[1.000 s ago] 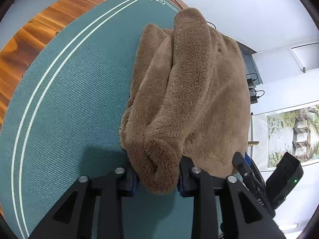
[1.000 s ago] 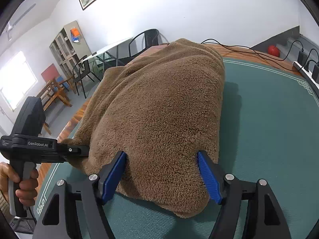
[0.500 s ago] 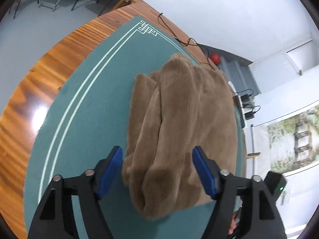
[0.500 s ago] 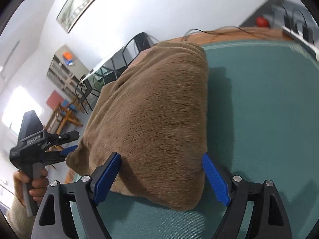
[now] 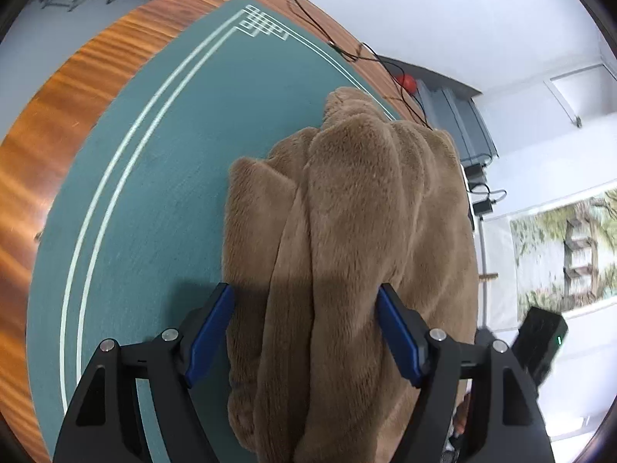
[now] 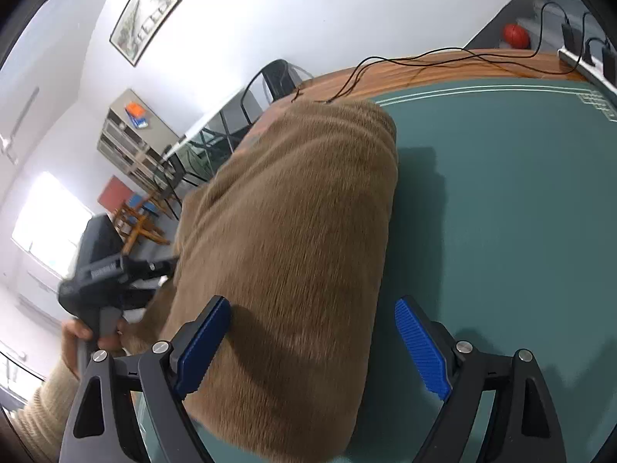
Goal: Fold clothes
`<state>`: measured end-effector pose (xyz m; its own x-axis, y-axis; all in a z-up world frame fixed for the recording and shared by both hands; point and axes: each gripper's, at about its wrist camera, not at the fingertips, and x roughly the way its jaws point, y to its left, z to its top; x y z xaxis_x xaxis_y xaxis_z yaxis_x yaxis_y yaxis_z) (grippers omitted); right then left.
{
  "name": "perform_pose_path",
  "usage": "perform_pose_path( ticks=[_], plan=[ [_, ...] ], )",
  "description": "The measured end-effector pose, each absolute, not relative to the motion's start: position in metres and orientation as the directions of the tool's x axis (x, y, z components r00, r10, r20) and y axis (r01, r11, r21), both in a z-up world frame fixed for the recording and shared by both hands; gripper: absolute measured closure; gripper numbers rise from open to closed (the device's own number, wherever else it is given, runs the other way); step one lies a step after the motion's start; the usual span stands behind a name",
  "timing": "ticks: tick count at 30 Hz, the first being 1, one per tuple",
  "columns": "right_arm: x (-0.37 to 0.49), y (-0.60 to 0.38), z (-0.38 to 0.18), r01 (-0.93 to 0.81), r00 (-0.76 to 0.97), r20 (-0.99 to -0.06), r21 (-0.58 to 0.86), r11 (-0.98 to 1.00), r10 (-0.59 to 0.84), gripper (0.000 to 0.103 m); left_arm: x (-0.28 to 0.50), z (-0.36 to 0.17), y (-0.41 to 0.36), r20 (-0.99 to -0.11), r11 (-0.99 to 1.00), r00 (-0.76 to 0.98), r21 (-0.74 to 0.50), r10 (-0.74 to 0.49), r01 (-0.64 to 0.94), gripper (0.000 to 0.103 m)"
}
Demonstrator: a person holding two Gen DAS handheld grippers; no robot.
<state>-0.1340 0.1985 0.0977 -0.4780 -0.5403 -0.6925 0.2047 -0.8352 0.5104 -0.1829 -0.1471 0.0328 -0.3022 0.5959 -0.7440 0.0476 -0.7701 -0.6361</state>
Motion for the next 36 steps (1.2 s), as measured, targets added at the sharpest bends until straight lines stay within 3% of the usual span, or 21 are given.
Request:
perform_pose_path(
  ticks=[5, 8, 27, 36],
  plan=[
    [-0.160, 0.208, 0.078, 0.163, -0.421, -0.683, 0.591, -0.790, -0.598, 0.012, -0.195, 0.018, -0.150, -0.737, -0.756, -0.254, -0.654, 0.627, 0.034, 0.020],
    [-0.170, 0.204, 0.070, 0.158, -0.393, -0.680, 0.614, -0.774, -0.619, 0.003, -0.195, 0.013, -0.153, -0.713, -0.731, -0.250, -0.682, 0.655, 0.033, 0.016],
    [-0.194, 0.196, 0.031, 0.155, -0.247, -0.576, 0.771, -0.618, -0.780, 0.001, -0.210, -0.005, -0.156, -0.514, -0.530, -0.196, -0.847, 0.835, -0.034, 0.015],
    [-0.201, 0.191, 0.028, 0.190, -0.215, -0.562, 0.778, -0.599, -0.798, 0.001, -0.207, 0.000, -0.152, -0.518, -0.531, -0.128, -0.840, 0.846, -0.108, 0.015]
  ],
)
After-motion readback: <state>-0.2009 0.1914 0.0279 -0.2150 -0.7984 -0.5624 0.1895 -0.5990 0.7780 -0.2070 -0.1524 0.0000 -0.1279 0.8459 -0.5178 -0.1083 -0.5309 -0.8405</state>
